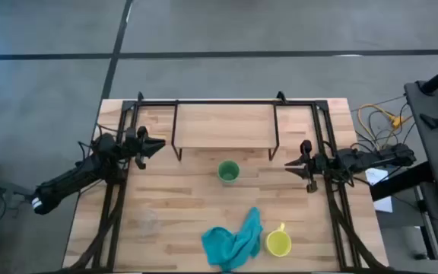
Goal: Stack small to large cups/mugs on shelf
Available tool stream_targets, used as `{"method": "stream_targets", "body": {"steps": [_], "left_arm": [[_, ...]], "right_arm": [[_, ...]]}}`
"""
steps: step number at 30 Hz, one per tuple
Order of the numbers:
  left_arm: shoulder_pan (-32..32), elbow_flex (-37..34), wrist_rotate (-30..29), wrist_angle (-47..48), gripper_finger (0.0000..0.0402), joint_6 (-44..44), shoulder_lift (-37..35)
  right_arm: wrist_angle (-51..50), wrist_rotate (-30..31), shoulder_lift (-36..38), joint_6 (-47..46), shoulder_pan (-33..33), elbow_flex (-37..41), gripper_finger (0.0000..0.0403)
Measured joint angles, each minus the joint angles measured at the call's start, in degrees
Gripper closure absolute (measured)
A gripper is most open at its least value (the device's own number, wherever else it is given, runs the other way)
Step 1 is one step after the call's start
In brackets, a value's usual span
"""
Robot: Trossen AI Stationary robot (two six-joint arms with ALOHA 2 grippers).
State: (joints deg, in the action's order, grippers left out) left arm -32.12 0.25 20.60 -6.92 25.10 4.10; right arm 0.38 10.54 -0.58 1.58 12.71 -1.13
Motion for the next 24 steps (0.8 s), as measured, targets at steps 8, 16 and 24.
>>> {"method": "stream_targets", "body": {"steps": [8,16,24], "left_arm": [[0.00,0.00,-0.02,0.02,0.0351,-0.02,0.00],[0.00,-0.01,-0.02,0.02,0.0351,-0.01,0.00],[-0.02,0.00,-0.02,0.00,0.0351,0.00,0.00]], "right_arm": [[0.00,0.00,0.00,-0.04,0.00,0.00,0.0339],[0.00,0.00,0.00,0.00,0.02,0.00,0.0339],[0.00,-0.02,0.00,-0.03,0.01,0.01,0.0339]]}}
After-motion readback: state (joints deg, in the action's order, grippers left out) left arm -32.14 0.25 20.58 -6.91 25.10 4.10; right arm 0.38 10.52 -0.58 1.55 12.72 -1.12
